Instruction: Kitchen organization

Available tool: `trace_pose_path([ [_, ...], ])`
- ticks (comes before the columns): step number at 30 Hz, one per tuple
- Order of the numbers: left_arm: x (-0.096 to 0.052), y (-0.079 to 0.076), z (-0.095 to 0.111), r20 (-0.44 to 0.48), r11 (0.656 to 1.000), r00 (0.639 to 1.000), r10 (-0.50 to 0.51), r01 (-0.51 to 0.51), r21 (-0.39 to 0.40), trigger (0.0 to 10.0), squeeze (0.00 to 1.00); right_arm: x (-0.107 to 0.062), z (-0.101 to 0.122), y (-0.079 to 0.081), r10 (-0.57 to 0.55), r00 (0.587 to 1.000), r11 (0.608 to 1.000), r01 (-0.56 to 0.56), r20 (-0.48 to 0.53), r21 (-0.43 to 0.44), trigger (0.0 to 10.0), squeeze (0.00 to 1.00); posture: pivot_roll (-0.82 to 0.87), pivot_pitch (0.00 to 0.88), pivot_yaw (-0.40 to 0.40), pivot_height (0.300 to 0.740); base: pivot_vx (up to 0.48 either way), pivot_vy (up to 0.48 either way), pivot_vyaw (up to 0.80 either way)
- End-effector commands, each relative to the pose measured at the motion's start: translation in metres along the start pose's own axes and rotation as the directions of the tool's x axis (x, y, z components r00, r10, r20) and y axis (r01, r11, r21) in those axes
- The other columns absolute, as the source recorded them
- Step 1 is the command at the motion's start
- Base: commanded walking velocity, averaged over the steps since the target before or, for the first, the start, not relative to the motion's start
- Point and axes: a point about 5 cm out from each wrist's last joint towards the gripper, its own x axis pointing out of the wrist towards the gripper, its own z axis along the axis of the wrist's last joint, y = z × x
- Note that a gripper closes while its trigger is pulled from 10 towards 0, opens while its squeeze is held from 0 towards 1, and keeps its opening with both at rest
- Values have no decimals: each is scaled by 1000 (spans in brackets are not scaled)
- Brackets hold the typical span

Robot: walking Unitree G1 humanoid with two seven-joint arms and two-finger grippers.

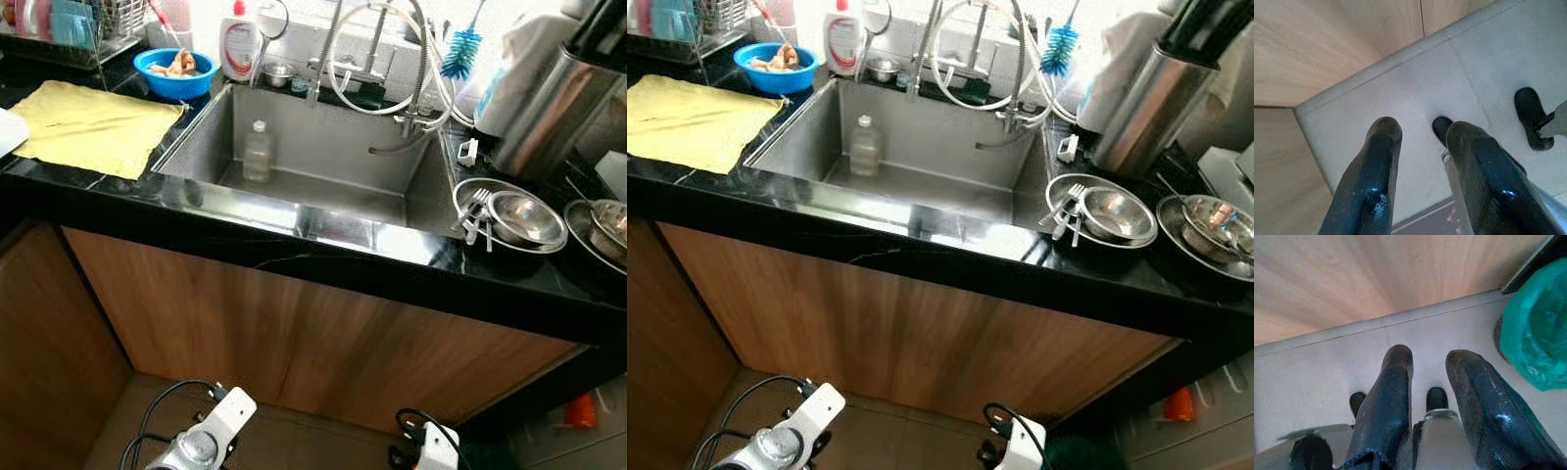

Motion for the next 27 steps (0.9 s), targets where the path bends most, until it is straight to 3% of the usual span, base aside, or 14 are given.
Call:
trace_pose_path([
  [1, -1, 0, -6, -7, 1000, 1000, -11, 12, 22, 10000, 0, -1, -1, -2, -18, 1000, 1000, 18, 12, 26, 10000, 0, 199, 0, -113, 740, 0, 0, 0],
  [9, -9, 12, -34, -60, 1000, 998, 0, -1, -11, 10000, 0, -5, -16, -2, -46, 999, 997, 46, 0, 63, 10000, 0, 118, 0, -59, 740, 0, 0, 0],
  [15, -10, 11, -38, -42, 990, 999, 18, -24, -140, 10000, 0, -8, -21, -5, -49, 999, 998, 48, 15, 44, 10000, 0, 22, 0, -52, 740, 0, 0, 0],
  [18, -11, 11, -43, -55, 986, 998, 24, -33, -166, 10000, 0, -9, -21, -10, -67, 998, 998, 67, 20, 22, 10000, 0, 12, 0, -52, 740, 0, 0, 0],
  [23, -11, 2, -46, -63, 971, 998, 33, -47, -235, 10000, 0, -12, -21, -26, -103, 994, 995, 102, 32, 20, 10000, 0, 3, 0, -69, 740, 0, 0, 0],
  [27, -6, -13, -34, -47, 963, 998, 32, -43, -266, 10000, 0, -16, -24, -39, -127, 992, 992, 126, 26, 22, 10000, 0, 2, 0, -92, 740, 0, 0, 0],
])
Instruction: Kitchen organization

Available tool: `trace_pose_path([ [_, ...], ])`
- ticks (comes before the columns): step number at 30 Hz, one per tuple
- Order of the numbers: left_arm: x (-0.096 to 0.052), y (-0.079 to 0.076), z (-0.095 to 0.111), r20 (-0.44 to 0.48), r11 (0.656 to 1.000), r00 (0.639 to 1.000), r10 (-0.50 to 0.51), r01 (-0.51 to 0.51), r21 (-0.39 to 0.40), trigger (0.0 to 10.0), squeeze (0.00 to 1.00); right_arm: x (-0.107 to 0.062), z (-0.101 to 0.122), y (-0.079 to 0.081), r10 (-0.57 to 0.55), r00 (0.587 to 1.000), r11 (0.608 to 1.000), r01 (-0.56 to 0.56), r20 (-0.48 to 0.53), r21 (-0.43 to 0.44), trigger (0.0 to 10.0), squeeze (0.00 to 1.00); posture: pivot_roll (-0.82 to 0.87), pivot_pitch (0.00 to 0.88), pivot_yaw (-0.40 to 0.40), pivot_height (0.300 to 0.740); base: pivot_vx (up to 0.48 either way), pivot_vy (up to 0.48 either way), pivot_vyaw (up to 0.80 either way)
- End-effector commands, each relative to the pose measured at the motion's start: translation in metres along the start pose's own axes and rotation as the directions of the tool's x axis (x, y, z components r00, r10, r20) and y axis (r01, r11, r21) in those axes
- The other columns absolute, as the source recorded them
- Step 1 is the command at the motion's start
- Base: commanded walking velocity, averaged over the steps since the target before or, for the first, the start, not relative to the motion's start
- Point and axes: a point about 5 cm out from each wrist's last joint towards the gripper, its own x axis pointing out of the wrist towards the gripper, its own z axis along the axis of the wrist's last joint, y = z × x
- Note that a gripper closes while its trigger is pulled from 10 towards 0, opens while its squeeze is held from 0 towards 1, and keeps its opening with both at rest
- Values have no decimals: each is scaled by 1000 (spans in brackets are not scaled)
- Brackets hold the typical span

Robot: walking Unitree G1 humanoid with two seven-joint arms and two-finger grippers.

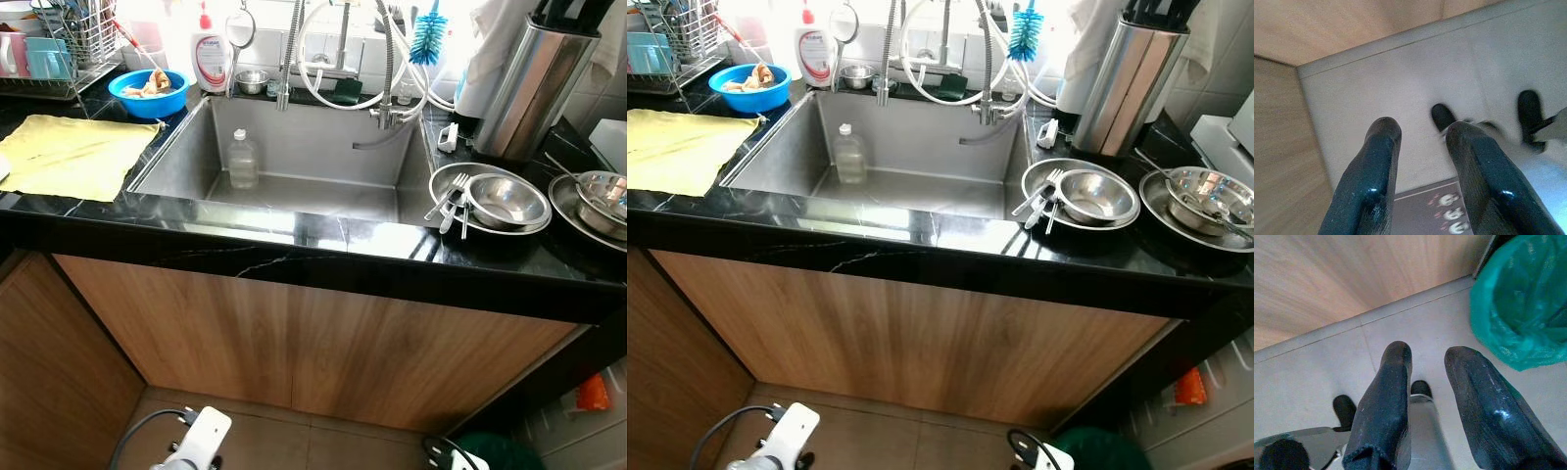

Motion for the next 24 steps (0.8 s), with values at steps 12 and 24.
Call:
trace_pose_path([
  [12, 4, 2, 29, 93, 999, 995, 45, -46, 6, 10000, 0, -7, -11, -10, 0, 1000, 1000, 0, 15, 3, 10000, 0, 72, 0, -80, 740, 0, 0, 0],
  [24, -8, 65, 59, 228, 979, 953, 200, -184, -89, 10000, 0, -4, -7, 31, 2, 996, 998, -7, 86, 65, 10000, 0, 53, 0, 25, 740, 0, 0, 0],
])
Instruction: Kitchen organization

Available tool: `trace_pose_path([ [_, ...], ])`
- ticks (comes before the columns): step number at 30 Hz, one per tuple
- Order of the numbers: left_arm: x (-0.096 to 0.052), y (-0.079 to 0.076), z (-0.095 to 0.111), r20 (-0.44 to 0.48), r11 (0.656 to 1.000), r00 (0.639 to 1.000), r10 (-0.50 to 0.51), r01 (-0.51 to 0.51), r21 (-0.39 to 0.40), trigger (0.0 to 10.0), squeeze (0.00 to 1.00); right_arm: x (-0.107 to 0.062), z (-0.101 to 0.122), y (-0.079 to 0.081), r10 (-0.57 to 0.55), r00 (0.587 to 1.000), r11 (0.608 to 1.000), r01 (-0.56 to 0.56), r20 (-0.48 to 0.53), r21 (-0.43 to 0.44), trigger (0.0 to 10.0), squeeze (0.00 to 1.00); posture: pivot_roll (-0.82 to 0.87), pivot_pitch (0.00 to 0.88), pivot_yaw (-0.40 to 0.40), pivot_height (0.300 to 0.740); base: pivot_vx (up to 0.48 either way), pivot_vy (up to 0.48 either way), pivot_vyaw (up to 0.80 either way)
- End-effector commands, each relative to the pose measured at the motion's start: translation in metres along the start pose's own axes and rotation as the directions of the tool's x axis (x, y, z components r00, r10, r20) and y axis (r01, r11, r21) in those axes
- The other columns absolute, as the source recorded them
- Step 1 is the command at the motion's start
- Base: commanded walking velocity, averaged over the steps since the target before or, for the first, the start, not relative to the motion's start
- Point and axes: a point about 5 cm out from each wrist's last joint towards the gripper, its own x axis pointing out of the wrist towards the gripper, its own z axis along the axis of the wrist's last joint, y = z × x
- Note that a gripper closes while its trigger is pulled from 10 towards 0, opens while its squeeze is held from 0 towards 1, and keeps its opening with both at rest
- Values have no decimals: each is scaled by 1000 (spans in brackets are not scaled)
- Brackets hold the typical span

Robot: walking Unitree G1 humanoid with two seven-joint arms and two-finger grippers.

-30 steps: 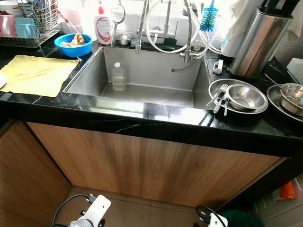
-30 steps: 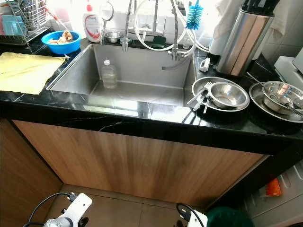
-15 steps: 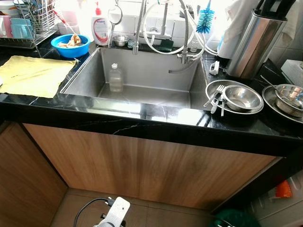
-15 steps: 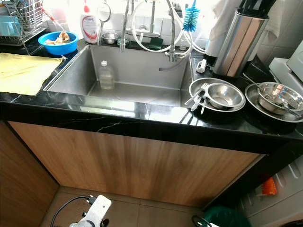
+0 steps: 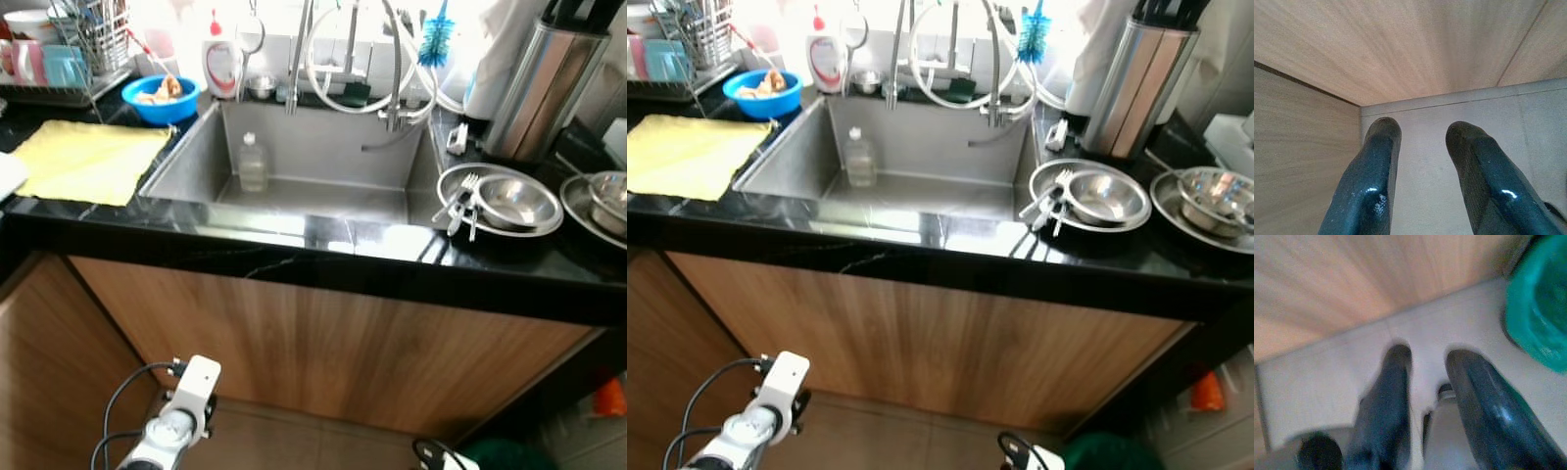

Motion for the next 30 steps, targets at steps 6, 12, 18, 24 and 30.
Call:
trace_pose_path([
  [6, 1, -6, 4, 9, 999, 1000, 10, -10, -46, 10000, 0, -1, 6, 3, -51, 996, 999, 50, 72, 21, 10000, 0, 23, 0, 30, 740, 0, 0, 0],
  [12, -2, -8, -5, 12, 998, 1000, 8, -7, -63, 10000, 0, -3, 9, -6, -86, 988, 996, 90, 124, -25, 10000, 0, 15, 0, 21, 740, 0, 0, 0],
  [18, -7, -3, -18, -7, 997, 1000, 20, -20, -71, 10000, 0, -46, 41, -64, -144, 887, 985, 173, 439, -26, 10000, 0, -2, 0, 6, 740, 0, 0, 0],
  [24, -10, 0, -26, -20, 997, 1000, 19, -21, -76, 10000, 0, -106, 79, -79, -142, 748, 966, 248, 649, -75, 10000, 0, -24, 0, 16, 740, 0, 0, 0],
  [30, -11, 4, -26, -2, 997, 1000, 20, -20, -77, 10000, 0, -118, 91, -73, -113, 701, 966, 244, 704, -88, 10000, 0, -40, 0, 26, 740, 0, 0, 0],
])
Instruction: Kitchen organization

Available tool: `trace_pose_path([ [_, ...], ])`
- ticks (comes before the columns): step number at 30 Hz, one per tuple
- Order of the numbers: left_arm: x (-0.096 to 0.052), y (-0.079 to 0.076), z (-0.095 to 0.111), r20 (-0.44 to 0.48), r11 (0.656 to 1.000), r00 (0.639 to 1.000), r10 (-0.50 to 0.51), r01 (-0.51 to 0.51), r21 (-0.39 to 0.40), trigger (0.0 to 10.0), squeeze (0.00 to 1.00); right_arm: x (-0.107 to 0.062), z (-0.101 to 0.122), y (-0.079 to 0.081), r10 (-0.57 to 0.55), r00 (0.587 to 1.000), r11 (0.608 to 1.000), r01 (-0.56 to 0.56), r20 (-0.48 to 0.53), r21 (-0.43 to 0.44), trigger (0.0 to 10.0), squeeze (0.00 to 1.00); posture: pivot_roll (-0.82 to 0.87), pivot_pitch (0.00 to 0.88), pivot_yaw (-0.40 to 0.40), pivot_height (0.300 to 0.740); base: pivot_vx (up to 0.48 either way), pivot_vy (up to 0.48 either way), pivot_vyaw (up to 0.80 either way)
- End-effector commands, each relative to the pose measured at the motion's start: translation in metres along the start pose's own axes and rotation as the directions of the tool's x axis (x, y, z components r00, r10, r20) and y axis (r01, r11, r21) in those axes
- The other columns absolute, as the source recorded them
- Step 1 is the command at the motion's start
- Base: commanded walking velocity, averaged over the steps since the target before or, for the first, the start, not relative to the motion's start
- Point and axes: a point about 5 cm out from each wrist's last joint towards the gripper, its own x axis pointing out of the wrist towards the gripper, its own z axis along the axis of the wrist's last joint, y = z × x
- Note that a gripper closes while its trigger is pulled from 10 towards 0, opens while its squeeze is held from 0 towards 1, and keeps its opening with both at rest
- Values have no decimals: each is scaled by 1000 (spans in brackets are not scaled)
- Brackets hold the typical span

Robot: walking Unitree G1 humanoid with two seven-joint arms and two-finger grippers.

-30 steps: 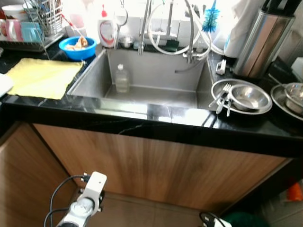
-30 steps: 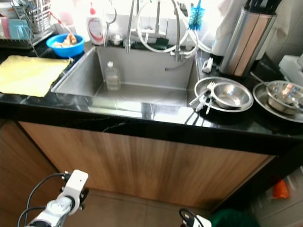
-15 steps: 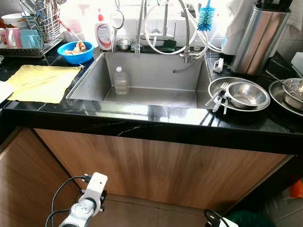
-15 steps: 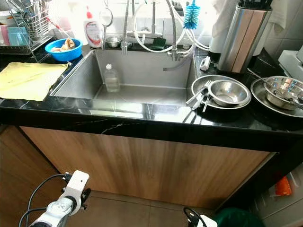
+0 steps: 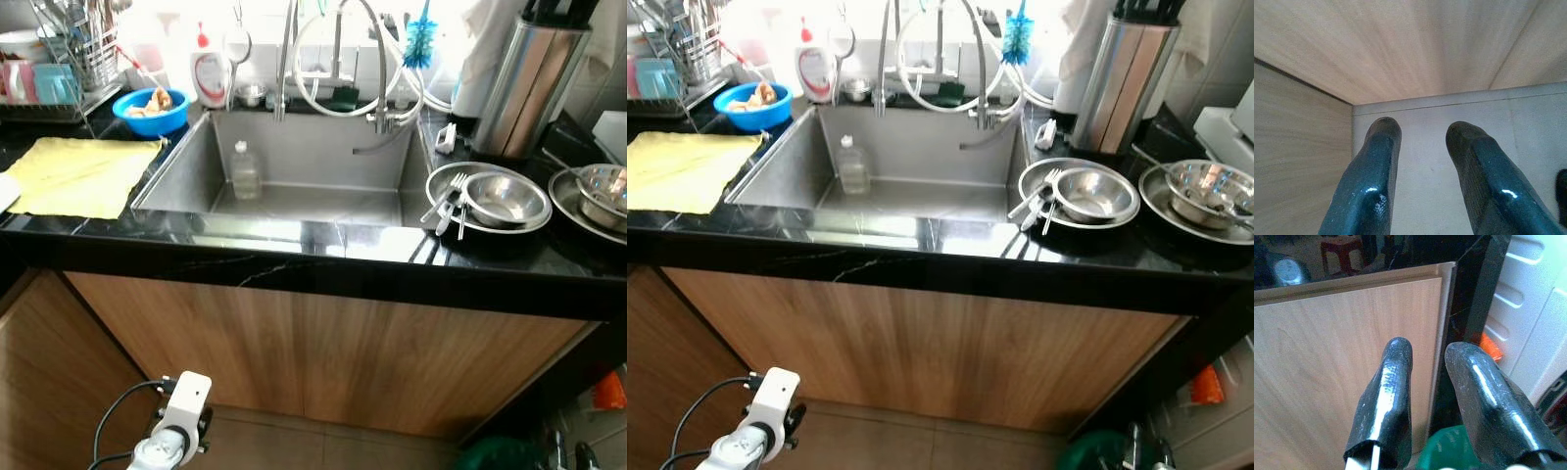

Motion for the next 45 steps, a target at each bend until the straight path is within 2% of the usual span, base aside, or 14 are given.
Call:
trace_pose_path([
  [1, -1, 7, 4, 33, 1000, 999, 22, -22, -18, 10000, 0, -3, 11, -1, -6, 1000, 1000, 6, 4, 0, 10000, 0, -42, 0, 27, 740, 0, 0, 0],
  [9, -10, 55, 51, 318, 985, 933, 167, -141, -102, 10000, 0, 2, 46, -15, -40, 998, 998, 42, 52, -51, 10000, 0, -22, 0, 17, 740, 0, 0, 0],
  [13, -23, 73, 80, 460, 979, 864, 204, -172, -111, 10000, 0, 14, 65, -18, -31, 993, 996, 40, 118, -77, 10000, 0, -2, 0, 7, 740, 0, 0, 0],
  [15, -38, 80, 109, 576, 971, 782, 238, -195, -137, 10000, 0, 24, 81, -14, -5, 987, 994, 22, 160, -104, 10000, 0, 15, 0, -7, 740, 0, 0, 0],
  [17, -41, 81, 115, 597, 969, 763, 247, -198, -149, 10000, 0, 25, 85, -12, 2, 986, 994, 16, 165, -109, 10000, 0, 18, 0, -10, 740, 0, 0, 0],
  [18, -53, 80, 134, 659, 966, 706, 257, -195, -169, 10000, 0, 30, 95, -6, 26, 983, 994, -5, 184, -112, 10000, 0, 24, 0, -19, 740, 0, 0, 0],
  [19, -53, 80, 134, 659, 966, 706, 257, -195, -169, 10000, 0, 30, 95, -6, 26, 983, 994, -5, 184, -112, 10000, 0, 24, 0, -19, 740, 0, 0, 0],
  [23, -81, 70, 178, 787, 969, 572, 230, -207, -133, 10000, 0, 40, 113, 7, 74, 972, 993, -53, 224, -101, 10000, 0, 36, 0, -38, 740, 0, 0, 0],
  [25, -87, 70, 185, 803, 968, 548, 234, -208, -140, 10000, 0, 41, 116, 9, 86, 969, 993, -65, 231, -98, 10000, 0, 37, 0, -39, 740, 0, 0, 0],
  [30, -130, 66, 219, 862, 962, 441, 248, -220, -164, 10000, 0, 52, 128, 19, 124, 960, 991, -109, 252, -74, 10000, 0, 72, 0, -61, 740, 0, 0, 0],
  [33, -134, 58, 230, 874, 972, 432, 222, -175, -160, 10000, 0, 57, 130, 22, 135, 957, 991, -125, 255, -53, 10000, 0, 77, 0, -61, 740, 0, 0, 0],
  [35, -140, 24, 261, 924, 997, 381, 40, -77, -12, 10000, 0, 71, 133, 39, 208, 942, 978, -200, 262, -58, 10000, 0, 78, 0, -52, 740, 0, 0, 0],
  [37, -140, 16, 267, 929, 999, 371, 2, -51, 18, 10000, 0, 76, 136, 44, 227, 934, 974, -221, 275, -54, 10000, 0, 75, 0, -45, 740, 0, 0, 0],
  [45, -117, -12, 282, 900, 986, 416, -130, 153, 71, 10000, 0, 90, 147, 85, 341, 884, 935, -356, 319, -12, 10000, 0, 62, 0, 2, 740, 0, 0, 0],
])
